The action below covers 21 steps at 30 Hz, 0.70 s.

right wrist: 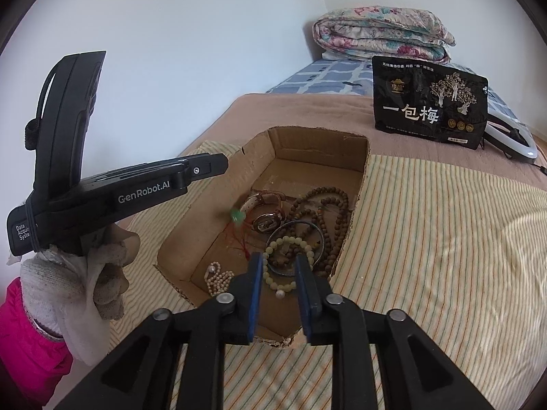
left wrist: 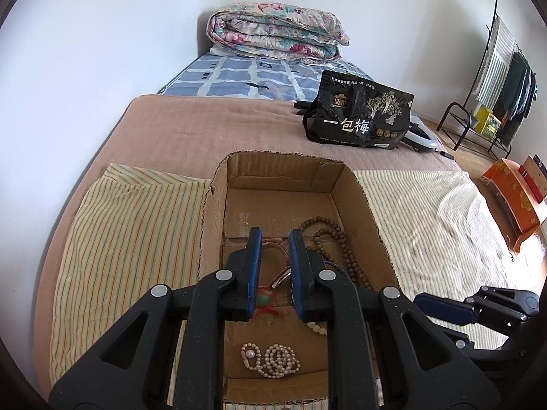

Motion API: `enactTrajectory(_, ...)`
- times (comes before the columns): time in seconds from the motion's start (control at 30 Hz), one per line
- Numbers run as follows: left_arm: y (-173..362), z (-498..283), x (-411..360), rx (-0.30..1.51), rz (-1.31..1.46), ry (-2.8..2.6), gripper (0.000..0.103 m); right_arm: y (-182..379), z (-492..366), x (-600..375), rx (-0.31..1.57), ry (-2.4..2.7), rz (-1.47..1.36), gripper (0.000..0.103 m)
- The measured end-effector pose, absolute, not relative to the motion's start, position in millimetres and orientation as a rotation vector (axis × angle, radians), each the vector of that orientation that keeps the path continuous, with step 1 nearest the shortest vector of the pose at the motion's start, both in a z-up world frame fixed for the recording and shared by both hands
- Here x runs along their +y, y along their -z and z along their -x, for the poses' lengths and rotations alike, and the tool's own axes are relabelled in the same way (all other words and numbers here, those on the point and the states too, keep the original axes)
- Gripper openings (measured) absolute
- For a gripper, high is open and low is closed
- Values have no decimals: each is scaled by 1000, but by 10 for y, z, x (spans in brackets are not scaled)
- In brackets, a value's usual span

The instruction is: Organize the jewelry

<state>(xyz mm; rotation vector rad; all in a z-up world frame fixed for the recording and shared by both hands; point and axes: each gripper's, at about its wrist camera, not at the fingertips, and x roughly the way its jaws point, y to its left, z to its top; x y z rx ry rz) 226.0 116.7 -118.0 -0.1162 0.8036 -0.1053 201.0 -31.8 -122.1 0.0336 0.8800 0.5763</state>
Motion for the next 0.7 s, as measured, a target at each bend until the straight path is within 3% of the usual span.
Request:
enactTrajectory(0.13, 1169, -2253, 1146, 807, 100, 102, 18, 1199, -1984, -320, 865, -563, -18, 41)
enactTrajectory(0.23, 1142, -2230, 1136, 789, 96, 92, 55, 1181, -1965, -327, 853, -552, -8, 60)
enactTrajectory(0.27, 1124, -2220, 1130, 777, 96, 87, 57, 1172, -1953, -330, 845, -549, -3, 61)
enactTrajectory(0.37, 1100, -2202, 1131, 771, 94, 82, 57, 1150, -1933, -335, 837, -537, 11, 63)
enactTrajectory(0.6, 1028, -2147, 1143, 759, 90, 68, 57, 1077, -1894, -420, 809, -496, 13, 87)
enactTrajectory(0.7, 975, -2108, 1133, 749, 85, 61, 57, 1037, -1867, -464, 792, -477, 20, 90)
